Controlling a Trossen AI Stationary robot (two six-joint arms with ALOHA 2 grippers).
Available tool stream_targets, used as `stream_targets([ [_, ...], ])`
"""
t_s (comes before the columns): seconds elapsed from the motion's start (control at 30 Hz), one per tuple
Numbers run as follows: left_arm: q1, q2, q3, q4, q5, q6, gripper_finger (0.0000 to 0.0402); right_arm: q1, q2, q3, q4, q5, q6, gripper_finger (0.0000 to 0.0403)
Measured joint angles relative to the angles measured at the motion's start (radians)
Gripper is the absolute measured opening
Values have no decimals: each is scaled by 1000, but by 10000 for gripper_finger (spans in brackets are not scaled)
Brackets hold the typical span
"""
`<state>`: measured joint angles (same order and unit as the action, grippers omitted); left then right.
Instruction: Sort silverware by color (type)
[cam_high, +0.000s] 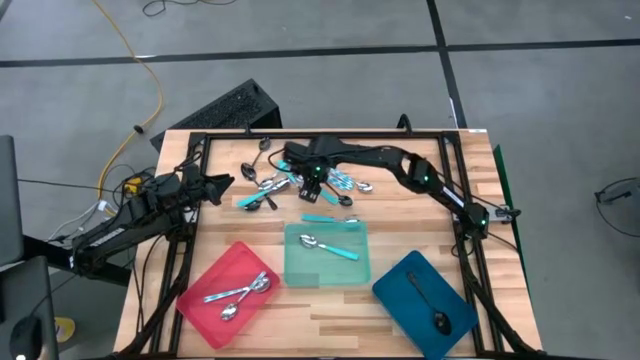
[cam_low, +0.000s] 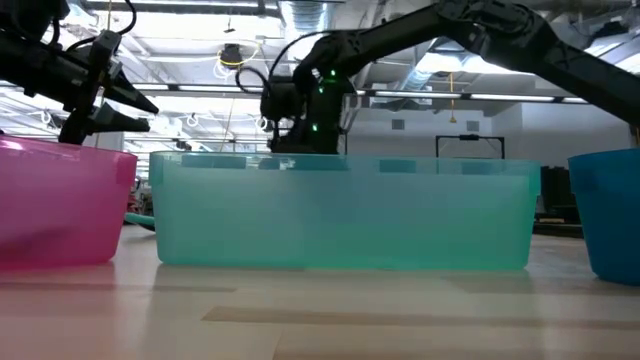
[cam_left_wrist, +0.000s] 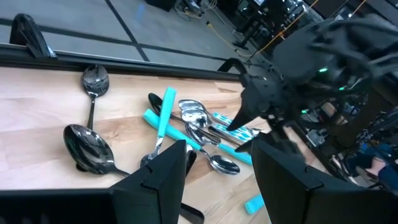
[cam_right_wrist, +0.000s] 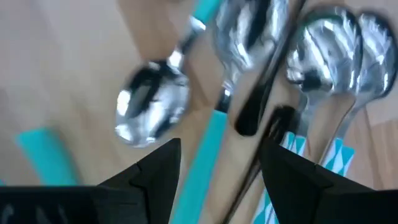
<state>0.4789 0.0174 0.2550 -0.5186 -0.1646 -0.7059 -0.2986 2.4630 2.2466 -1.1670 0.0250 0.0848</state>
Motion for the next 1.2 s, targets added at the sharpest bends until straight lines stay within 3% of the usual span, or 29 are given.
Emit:
stream_targets([
  [0.17, 0, 0, 0, -1, 0, 2, 167, 3, 1, -77, 54, 7, 5, 240],
  [0.57, 0, 0, 0, -7, -5, -3, 167, 9, 1, -76, 75, 57, 42, 239],
  [0.97, 0, 0, 0, -7, -5, -15, 167, 22, 14, -76, 77, 108, 49, 212],
  [1.2, 0, 0, 0, -7, -8, -37, 167, 21, 14, -76, 83, 116, 69, 153],
])
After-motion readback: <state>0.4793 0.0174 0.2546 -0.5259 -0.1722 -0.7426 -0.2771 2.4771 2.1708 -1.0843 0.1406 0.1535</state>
